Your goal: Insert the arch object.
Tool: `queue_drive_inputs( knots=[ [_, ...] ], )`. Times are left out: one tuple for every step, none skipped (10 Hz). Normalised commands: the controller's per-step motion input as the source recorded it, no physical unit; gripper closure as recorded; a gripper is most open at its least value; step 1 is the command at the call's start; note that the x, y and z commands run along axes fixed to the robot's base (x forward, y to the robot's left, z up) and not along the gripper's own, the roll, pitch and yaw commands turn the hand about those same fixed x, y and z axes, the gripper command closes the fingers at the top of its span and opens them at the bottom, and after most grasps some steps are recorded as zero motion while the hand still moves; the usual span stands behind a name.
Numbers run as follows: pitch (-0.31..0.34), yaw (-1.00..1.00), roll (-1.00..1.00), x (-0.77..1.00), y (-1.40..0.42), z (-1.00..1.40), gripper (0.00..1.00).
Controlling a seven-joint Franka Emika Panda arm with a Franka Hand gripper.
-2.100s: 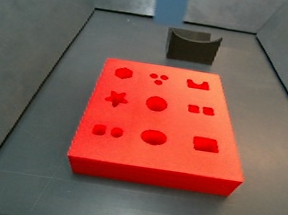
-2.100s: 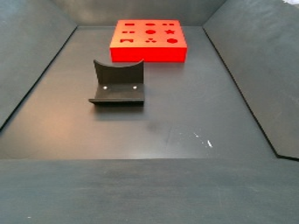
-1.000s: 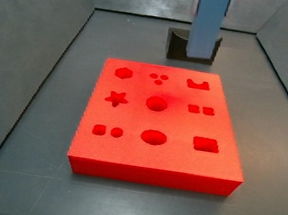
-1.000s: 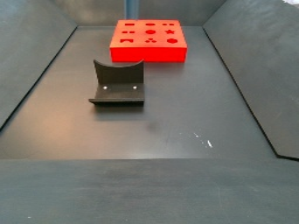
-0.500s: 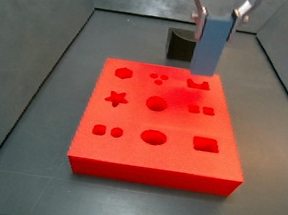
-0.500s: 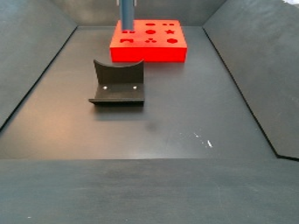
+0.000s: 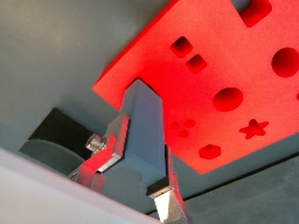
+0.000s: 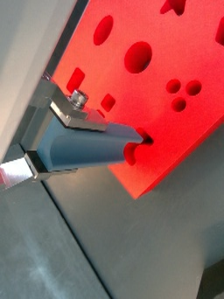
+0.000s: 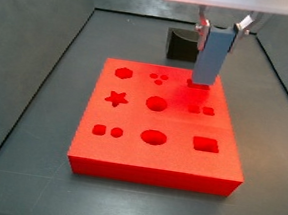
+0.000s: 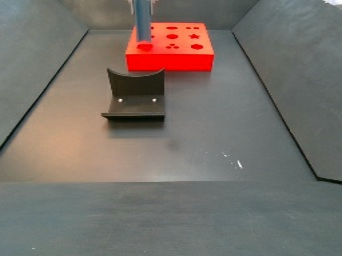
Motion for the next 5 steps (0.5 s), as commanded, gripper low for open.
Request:
queue_drive_inputs(
  knots=[
    [0.213, -0.03, 0.00, 0.00, 0.00, -0.21, 1.00],
    [0.143, -0.01, 0.00, 0.03, 0.00, -0.20, 1.00],
    [0.106, 0.00, 0.00, 0.23, 0.00, -0.19, 1.00],
    [0.099, 0.00, 0.00, 0.20, 0.08, -0.15, 1.00],
    [0.091, -0.02, 0.00, 0.11, 0.19, -0.19, 1.00]
  ],
)
